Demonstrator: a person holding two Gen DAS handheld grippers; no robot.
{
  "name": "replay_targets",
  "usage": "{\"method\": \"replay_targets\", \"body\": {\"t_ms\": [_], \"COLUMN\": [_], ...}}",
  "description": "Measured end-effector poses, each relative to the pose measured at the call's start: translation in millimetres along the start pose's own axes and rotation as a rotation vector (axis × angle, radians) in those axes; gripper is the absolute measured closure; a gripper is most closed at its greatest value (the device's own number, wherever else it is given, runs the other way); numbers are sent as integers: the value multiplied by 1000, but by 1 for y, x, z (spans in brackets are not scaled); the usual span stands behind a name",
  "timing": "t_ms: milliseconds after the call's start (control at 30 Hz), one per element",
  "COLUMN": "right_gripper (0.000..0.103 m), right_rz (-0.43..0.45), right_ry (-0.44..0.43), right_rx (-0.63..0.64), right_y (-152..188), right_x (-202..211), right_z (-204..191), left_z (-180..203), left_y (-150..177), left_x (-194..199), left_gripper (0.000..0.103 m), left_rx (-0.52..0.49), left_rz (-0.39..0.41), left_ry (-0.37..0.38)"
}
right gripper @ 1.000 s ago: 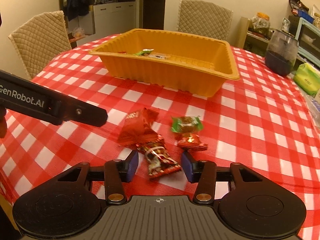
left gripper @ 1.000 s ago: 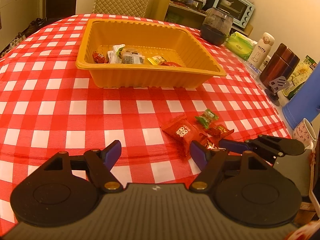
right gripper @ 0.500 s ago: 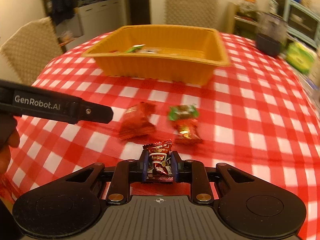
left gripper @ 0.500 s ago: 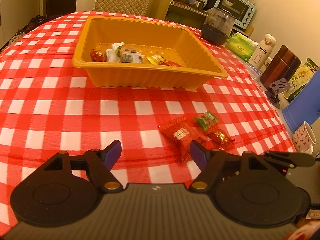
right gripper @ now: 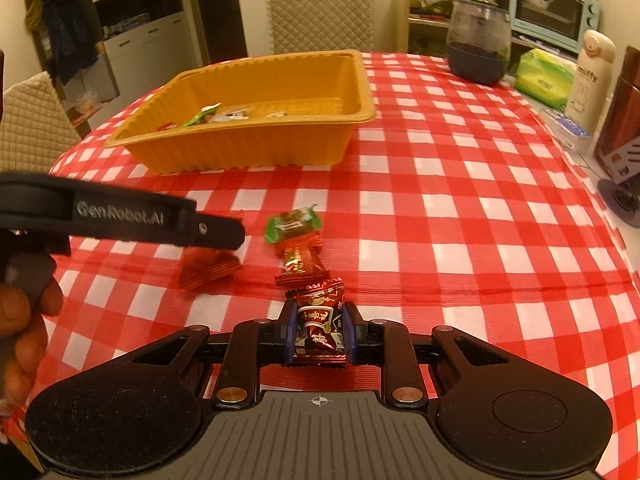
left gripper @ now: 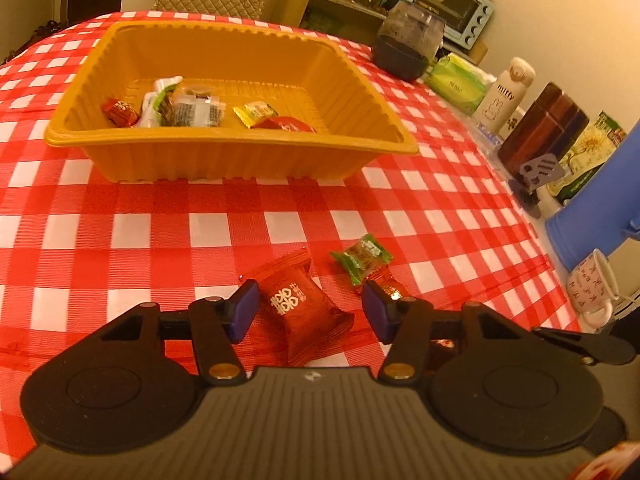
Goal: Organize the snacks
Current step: 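Grasp the red square packet with left tool while right tool holds the chocolate candy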
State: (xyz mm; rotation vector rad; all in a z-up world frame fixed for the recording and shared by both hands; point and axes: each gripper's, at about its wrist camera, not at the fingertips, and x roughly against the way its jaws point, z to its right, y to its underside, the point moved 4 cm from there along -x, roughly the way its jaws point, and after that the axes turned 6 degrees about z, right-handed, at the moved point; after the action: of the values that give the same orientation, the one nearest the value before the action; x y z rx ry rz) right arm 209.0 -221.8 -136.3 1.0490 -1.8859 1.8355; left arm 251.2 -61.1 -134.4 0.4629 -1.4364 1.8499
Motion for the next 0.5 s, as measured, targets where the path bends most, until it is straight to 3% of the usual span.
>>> {"method": "replay_targets", "body": {"t_ms": [267,500], "right_gripper": [79,79], "right_rz": [-6,-4], "right_ry": [15,22], "right_rx": [-22,-27], "right_y": [-1,-3], "right_x": [0,0], "right_z": [5,3], "left_z": [7,8], "left_y": [5,11], "left_x": [-8,-1], "left_gripper": [74,78], "left_rx": [-110,-175], "left_rz": [13,3], "left_ry": [-51,-75]}}
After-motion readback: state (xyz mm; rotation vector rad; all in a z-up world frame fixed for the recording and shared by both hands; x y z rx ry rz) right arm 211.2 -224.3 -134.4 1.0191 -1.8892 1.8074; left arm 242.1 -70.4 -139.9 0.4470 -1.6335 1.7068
